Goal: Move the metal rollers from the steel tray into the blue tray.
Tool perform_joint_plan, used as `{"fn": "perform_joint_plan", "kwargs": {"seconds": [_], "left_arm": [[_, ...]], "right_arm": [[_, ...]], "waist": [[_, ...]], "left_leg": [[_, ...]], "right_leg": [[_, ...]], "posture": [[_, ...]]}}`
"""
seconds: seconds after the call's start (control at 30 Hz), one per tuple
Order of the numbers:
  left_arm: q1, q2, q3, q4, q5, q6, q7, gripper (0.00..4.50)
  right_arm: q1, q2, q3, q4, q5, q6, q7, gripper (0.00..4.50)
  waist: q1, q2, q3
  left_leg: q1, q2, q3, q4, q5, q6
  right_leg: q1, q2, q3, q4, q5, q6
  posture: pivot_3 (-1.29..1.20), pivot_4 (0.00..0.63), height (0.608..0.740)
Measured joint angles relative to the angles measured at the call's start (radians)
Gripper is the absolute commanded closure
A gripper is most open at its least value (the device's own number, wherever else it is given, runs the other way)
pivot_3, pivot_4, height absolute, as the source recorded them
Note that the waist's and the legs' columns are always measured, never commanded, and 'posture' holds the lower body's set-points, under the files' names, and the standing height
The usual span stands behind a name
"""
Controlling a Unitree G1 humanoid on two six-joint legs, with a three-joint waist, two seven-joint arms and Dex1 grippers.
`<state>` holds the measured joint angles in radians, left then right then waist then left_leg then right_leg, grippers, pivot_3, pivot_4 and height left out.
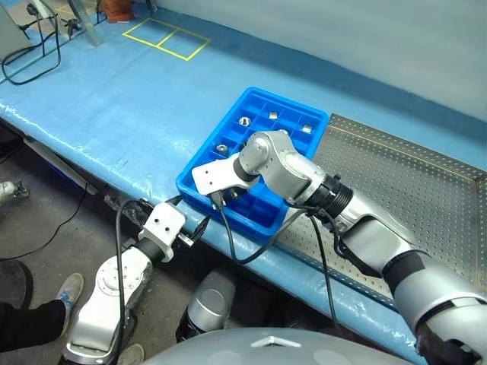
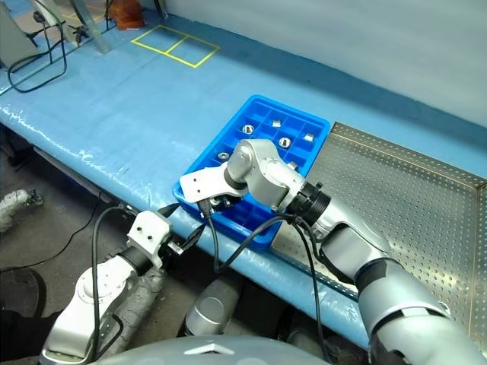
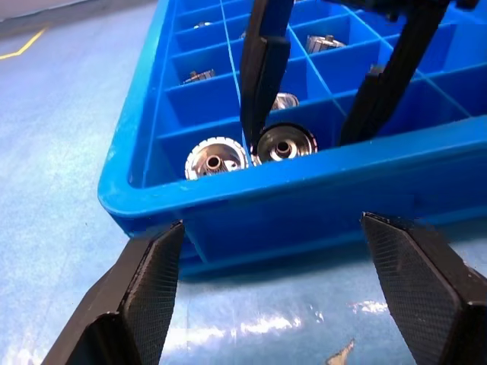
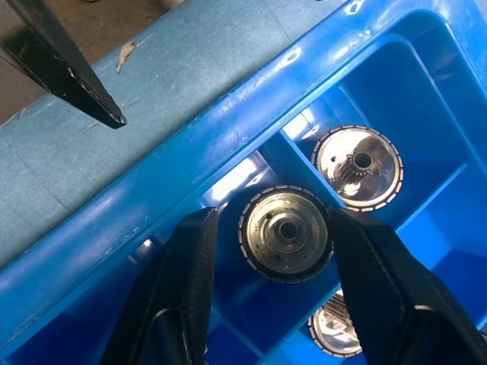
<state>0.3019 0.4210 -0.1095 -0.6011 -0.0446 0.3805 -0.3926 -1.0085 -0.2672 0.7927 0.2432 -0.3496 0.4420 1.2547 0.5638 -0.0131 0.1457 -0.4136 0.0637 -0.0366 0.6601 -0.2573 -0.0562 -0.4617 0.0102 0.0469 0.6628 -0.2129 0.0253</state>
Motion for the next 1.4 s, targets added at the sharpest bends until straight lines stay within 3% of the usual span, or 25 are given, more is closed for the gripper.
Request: {"fn": "perform_joint_plan", "kwargs": {"seconds": [0.47, 0.7, 1.13, 1.3, 1.4], "left_arm": [[-0.007, -0.005, -0.004, 0.007, 0.004, 0.0, -0.001, 0.45], [-0.004, -0.005, -0.013, 0.007, 0.004, 0.0, -0.001, 0.45], [-0.012, -0.005, -0.02, 0.008, 0.004, 0.002, -0.002, 0.45], [-0.023, -0.005, -0.02, 0.008, 0.004, 0.004, -0.002, 0.45], [-0.021, -0.004, -0.021, 0.008, 0.004, 0.004, -0.003, 0.45]], "right_arm": [[-0.082, 0.135, 0.065, 0.202, -0.104, -0.065, -0.058, 2.01], [-0.088, 0.146, 0.051, 0.224, -0.119, -0.061, -0.105, 2.01], [-0.109, 0.157, 0.064, 0.26, -0.151, -0.074, -0.087, 2.01], [-0.111, 0.181, 0.089, 0.287, -0.172, -0.096, -0.042, 3.46], [-0.107, 0.178, 0.088, 0.276, -0.182, -0.106, -0.02, 3.46]], "waist": [[-0.046, 0.004, -0.004], [-0.056, 0.008, -0.001], [-0.051, 0.008, -0.001], [-0.049, 0.008, -0.002], [-0.041, 0.008, -0.003]], "left_leg": [[0.02, -0.001, -0.007, -0.003, -0.003, -0.007], [0.02, -0.001, -0.02, 0.002, -0.003, -0.007], [0.02, -0.002, -0.022, 0.002, -0.003, -0.007], [0.019, -0.002, -0.022, 0.002, -0.005, -0.01], [0.02, -0.003, -0.023, 0.002, -0.006, -0.01]], "right_leg": [[0.0, -0.001, -0.007, 0.004, -0.001, -0.001], [-0.001, -0.004, -0.025, -0.004, -0.001, -0.001], [-0.001, -0.004, -0.026, -0.003, -0.001, -0.001], [-0.001, -0.004, -0.026, -0.003, -0.001, -0.001], [-0.001, -0.004, -0.026, -0.003, -0.001, -0.001]], "posture": [[0.57, 0.15, 0.74], [0.56, 0.15, 0.74], [0.55, 0.15, 0.74], [0.55, 0.15, 0.74], [0.56, 0.15, 0.74]]}}
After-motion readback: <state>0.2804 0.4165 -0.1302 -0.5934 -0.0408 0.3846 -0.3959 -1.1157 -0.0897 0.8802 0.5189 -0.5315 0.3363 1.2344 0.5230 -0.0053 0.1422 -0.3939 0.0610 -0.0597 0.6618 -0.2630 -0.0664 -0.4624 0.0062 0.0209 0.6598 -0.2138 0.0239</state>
